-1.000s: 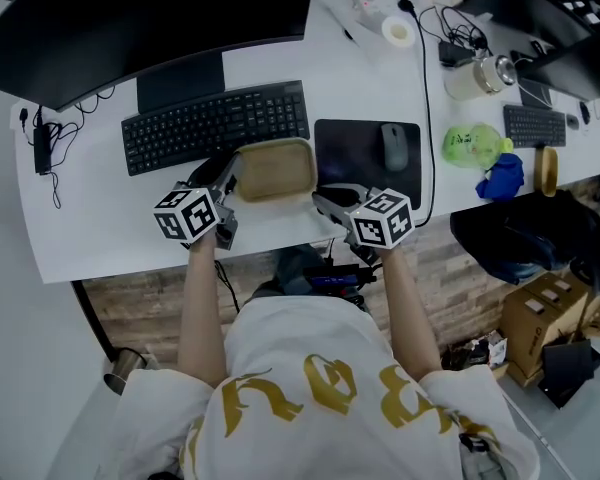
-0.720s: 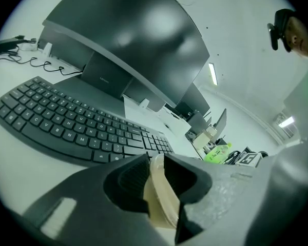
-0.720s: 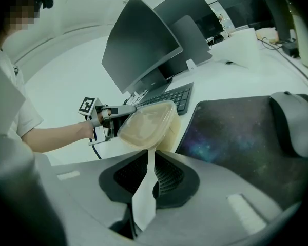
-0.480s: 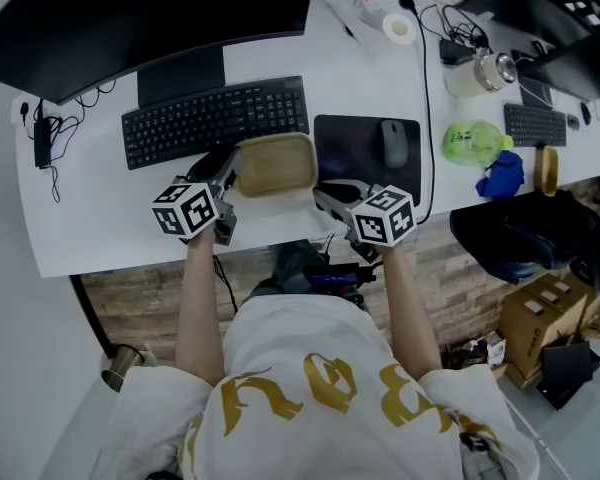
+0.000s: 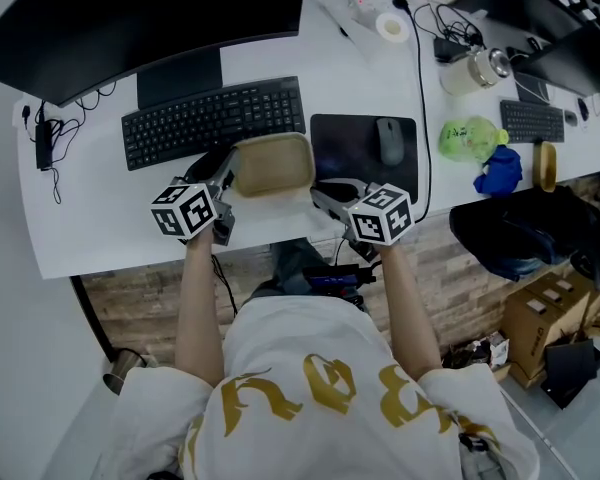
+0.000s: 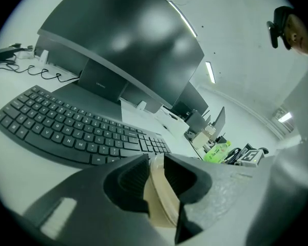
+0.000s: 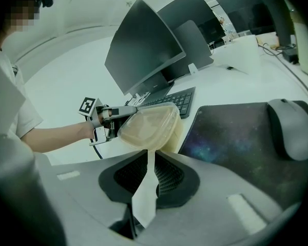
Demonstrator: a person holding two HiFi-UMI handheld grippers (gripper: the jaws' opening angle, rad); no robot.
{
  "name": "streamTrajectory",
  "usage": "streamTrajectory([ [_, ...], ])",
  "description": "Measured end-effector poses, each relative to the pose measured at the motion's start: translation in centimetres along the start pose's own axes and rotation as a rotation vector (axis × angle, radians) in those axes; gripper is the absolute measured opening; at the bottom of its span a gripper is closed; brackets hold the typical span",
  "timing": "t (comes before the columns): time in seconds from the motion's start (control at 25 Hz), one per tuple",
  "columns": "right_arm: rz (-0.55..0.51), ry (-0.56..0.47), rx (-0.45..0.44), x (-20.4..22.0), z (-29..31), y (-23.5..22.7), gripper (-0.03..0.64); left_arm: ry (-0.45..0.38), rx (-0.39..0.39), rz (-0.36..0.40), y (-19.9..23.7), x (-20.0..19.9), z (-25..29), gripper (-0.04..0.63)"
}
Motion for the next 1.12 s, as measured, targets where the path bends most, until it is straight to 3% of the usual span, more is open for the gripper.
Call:
streamTrajectory([
  [0.52,-0.011,-0.002,-0.002,0.2,-0.2,0.5,0.072,-0.007,-0.001,0.013,-0.6,0.1,-0.4,0.094],
  [1.12,-0.032,-0.072,0.02,-0.7,-2.0,1.6,0.063,-0.045,0.011,0.033,-2.3,-0.7,-1.6,0.094],
])
Point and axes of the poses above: the fingertips, and each gripper's own axes: z forward along the fingers, y to its left, x out of its underside, the point moved 9 cm from there along -z, backward along the fingers, and after that the axes turned 1 degree about -z, right-handed, at the moved point
